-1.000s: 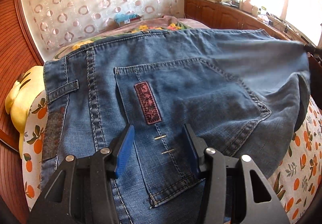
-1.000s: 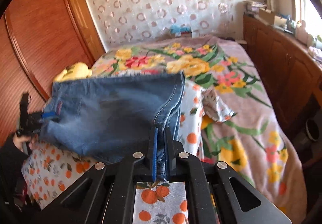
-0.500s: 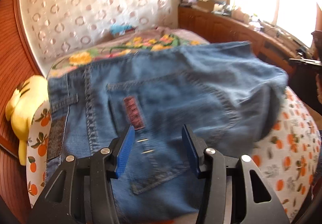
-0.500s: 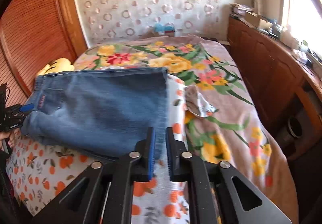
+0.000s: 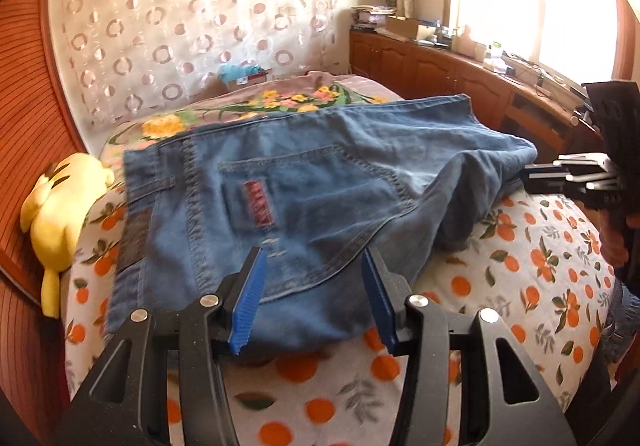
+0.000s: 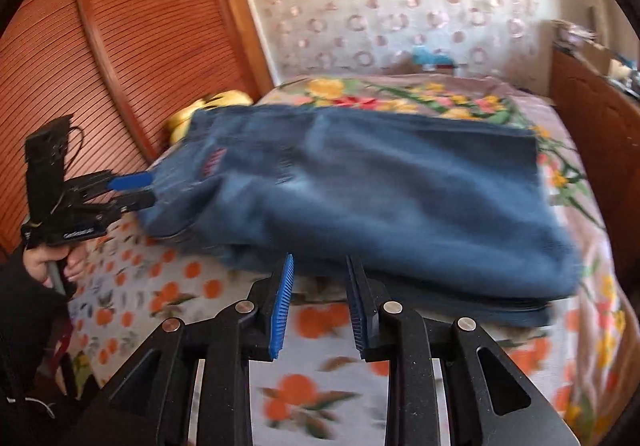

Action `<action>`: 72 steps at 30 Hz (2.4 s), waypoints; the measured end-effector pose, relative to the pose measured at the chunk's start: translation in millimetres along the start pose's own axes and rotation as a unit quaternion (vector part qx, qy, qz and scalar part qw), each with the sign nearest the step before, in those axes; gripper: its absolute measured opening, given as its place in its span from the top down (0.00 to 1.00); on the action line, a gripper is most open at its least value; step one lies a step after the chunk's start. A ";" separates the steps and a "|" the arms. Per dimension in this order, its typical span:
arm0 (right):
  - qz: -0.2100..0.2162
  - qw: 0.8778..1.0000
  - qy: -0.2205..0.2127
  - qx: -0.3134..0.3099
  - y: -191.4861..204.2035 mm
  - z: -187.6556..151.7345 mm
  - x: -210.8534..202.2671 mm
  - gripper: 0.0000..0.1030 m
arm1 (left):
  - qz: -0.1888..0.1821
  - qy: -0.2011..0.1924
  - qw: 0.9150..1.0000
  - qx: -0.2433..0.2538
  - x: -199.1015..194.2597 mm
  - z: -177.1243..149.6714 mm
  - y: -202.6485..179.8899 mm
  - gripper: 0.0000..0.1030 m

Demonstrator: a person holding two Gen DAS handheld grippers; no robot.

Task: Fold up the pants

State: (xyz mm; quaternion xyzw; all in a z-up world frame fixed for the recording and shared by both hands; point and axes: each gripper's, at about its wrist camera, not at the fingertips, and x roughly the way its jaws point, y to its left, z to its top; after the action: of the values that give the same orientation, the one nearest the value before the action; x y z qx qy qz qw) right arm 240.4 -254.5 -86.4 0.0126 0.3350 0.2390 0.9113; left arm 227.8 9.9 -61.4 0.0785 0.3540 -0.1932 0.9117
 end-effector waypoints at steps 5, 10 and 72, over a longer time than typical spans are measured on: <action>0.019 0.999 0.026 -0.021 16.6 5.3 40.0 0.74 | 0.020 0.003 1.000 -0.022 -6.4 -14.0 26.0 0.51; 0.008 0.998 0.051 -0.036 31.6 27.1 82.3 0.73 | 0.042 0.010 0.998 -0.035 -11.1 -28.1 49.9 0.51; 0.046 0.998 0.034 -0.027 32.7 -33.1 -5.5 0.92 | 0.061 -0.010 0.995 -0.084 -68.1 -65.8 94.2 0.69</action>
State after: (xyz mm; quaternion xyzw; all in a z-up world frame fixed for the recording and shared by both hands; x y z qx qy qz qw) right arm 202.4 -232.5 -102.8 -0.0049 0.3578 0.2905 0.8875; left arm 179.8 134.5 -63.2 0.0211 0.3542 -0.1075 0.9287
